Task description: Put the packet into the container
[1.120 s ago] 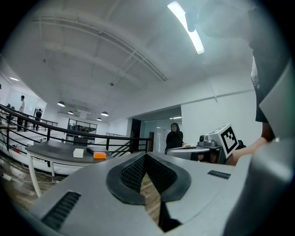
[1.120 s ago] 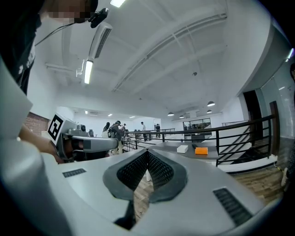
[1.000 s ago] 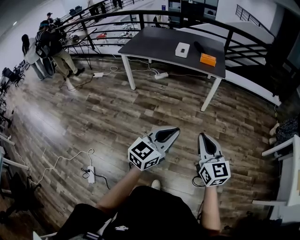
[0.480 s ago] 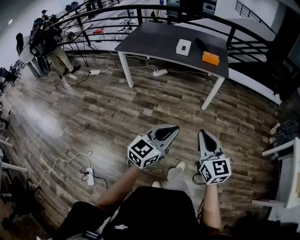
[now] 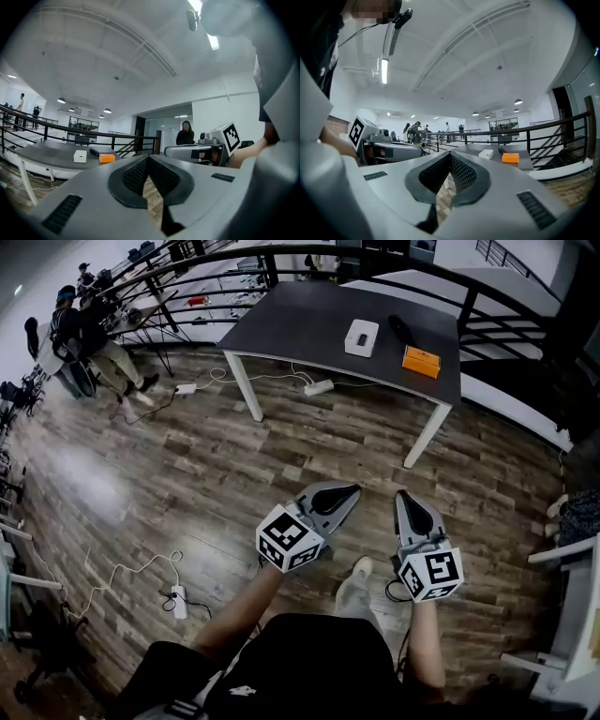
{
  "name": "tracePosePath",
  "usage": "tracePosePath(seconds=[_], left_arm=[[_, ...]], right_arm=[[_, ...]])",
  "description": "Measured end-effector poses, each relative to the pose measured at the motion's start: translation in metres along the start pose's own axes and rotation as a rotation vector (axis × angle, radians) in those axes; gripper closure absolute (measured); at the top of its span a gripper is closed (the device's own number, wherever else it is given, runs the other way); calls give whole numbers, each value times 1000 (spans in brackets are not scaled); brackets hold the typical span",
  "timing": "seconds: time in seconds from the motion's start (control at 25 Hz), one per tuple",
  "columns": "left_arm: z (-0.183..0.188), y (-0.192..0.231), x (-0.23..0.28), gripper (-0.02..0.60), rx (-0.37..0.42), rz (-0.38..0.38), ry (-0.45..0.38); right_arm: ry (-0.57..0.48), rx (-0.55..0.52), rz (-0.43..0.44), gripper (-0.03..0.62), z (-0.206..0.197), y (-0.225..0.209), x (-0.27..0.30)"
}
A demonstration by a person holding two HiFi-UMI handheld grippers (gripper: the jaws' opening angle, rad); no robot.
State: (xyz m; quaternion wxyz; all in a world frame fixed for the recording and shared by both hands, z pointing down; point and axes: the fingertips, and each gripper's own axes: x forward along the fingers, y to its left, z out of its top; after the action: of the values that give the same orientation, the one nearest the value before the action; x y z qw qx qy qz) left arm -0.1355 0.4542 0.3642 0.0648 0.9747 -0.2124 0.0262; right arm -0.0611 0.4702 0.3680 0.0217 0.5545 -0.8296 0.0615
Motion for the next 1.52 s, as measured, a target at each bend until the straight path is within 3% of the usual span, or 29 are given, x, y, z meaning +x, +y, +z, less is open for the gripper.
tracePosePath(seconds=[0.64, 1.0, 1.52], left_arm=[[19, 75, 165, 575, 2, 44, 34], [22, 100, 209, 575, -7, 71, 28], [35, 174, 269, 575, 27, 66, 9]], right_arm=[[-1, 36, 45, 591, 17, -163, 88], [-12, 56, 44, 591, 20, -214, 115], [-3, 47, 47, 591, 22, -267, 192]])
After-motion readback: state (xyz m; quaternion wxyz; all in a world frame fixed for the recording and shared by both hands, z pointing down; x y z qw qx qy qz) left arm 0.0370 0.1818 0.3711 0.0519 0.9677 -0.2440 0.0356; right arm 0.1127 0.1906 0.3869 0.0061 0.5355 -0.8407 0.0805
